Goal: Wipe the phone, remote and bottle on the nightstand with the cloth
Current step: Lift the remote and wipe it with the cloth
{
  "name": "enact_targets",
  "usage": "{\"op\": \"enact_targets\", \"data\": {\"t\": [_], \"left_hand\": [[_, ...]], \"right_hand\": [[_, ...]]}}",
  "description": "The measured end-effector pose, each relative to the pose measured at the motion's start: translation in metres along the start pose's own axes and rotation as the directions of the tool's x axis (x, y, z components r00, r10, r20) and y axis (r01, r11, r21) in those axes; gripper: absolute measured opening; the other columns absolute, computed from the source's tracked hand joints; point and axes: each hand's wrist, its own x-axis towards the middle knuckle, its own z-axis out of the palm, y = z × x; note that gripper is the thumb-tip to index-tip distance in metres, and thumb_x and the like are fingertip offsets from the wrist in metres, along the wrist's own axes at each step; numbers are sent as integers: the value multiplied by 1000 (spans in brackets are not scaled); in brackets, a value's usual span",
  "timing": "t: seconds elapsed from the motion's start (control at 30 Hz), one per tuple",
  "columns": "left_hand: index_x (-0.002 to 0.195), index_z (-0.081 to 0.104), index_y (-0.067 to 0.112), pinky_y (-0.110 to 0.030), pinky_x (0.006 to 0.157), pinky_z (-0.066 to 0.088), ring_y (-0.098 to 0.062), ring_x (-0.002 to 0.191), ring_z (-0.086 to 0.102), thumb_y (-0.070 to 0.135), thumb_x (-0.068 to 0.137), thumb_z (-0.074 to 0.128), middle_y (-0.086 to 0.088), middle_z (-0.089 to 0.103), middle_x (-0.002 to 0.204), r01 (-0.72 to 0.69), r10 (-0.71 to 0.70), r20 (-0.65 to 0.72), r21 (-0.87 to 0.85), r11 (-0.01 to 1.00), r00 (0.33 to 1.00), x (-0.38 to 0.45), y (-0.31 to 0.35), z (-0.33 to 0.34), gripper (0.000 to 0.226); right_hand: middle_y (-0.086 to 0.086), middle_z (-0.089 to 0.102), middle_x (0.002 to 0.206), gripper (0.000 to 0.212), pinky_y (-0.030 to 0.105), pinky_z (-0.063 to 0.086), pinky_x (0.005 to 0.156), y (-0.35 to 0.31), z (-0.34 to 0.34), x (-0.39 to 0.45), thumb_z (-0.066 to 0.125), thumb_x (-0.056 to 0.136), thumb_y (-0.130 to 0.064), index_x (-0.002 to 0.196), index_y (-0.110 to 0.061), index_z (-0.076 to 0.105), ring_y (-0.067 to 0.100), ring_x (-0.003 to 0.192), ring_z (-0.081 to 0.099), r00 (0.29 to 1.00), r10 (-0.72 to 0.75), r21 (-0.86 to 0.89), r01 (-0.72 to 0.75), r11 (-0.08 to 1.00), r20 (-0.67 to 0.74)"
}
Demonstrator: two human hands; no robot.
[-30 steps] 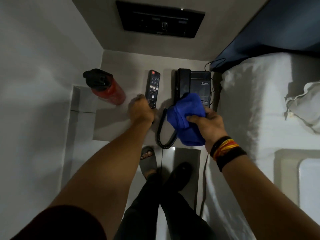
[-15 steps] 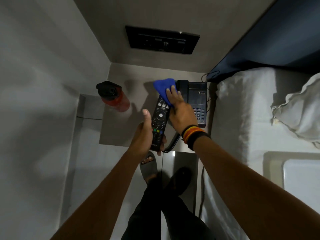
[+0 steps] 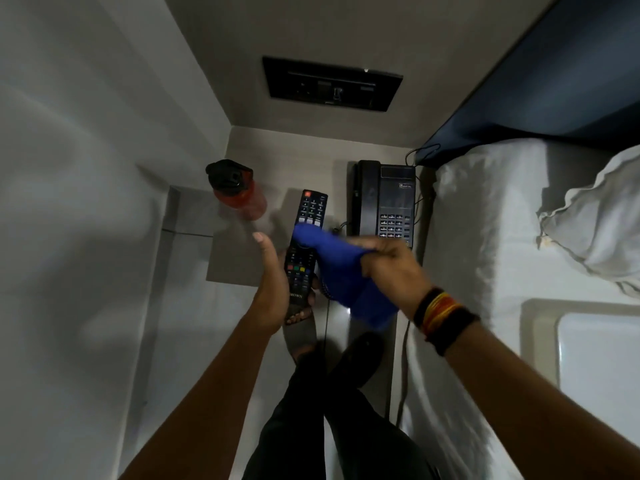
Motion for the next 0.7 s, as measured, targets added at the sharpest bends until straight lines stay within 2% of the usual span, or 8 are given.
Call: {"op": "enact_targets", "data": {"t": [0.07,0.17,0.23,0.33,0.43,0.5,0.6,0.7], "left_hand": [[101,79,20,-26,43,53,-22,51,67,98,77,-2,-13,70,67,-24,24,35,5,1000,999,3,3,1,115],[91,79,17,-26,41,51,-22,44,64,105,64,8,-12,68,63,-49,48,90,13,999,995,4,3,11,117],[98,73,3,-27,42,51,-25,43,62,109,58,12,-13,67,62,-60,56,99,39,997,993,2,0,19,128],[108,72,1,-36,53,57,-33,59,68,104,70,5,-18,73,74,-77,75,44,59,995,996,2,5,30,129],[118,79,25,-36,79,67,-23,100,80,85,93,-1,-6,84,111,-86,78,-123,-58,995,989,10,17,36,103],[111,79,23,-23,72,65,-11,94,82,82,97,1,-1,86,106,-66,38,-190,-140,988,981,17,20,33,99],[103,80,17,-24,63,65,-17,84,84,87,93,4,-9,86,97,15,-53,-209,-178,984,977,14,17,31,104],[108,79,20,-34,77,67,-24,100,82,89,91,2,-8,85,102,70,-104,-220,-158,985,970,10,6,32,104]], "right_hand": [[-9,63,108,41,25,47,78,-14,-16,12,41,95,-1,105,-30,68,3,93,62,982,-10,29,16,999,-189],[1,62,122,47,30,53,88,-26,-24,37,41,97,-5,135,-27,57,14,99,62,935,-147,-151,102,983,-324],[10,46,150,54,41,39,112,-28,-14,50,43,97,-2,145,-24,47,26,131,50,944,-232,-379,131,916,-234],[2,21,163,68,45,29,118,-12,14,41,45,90,5,151,-22,34,27,150,17,958,-287,-671,214,710,2],[2,21,163,72,44,30,118,16,43,4,51,86,4,153,-15,30,25,152,8,922,-381,-694,315,648,62],[2,19,164,69,42,21,121,32,61,-21,49,91,-1,154,-15,27,25,152,5,915,-394,-728,327,602,85],[0,13,165,66,41,1,123,40,74,-41,45,95,-9,156,-17,22,25,152,-4,915,-354,-790,360,496,194],[-2,34,158,57,43,20,122,31,53,-40,46,93,-8,149,-20,41,22,150,18,909,-327,-762,400,510,258]]}}
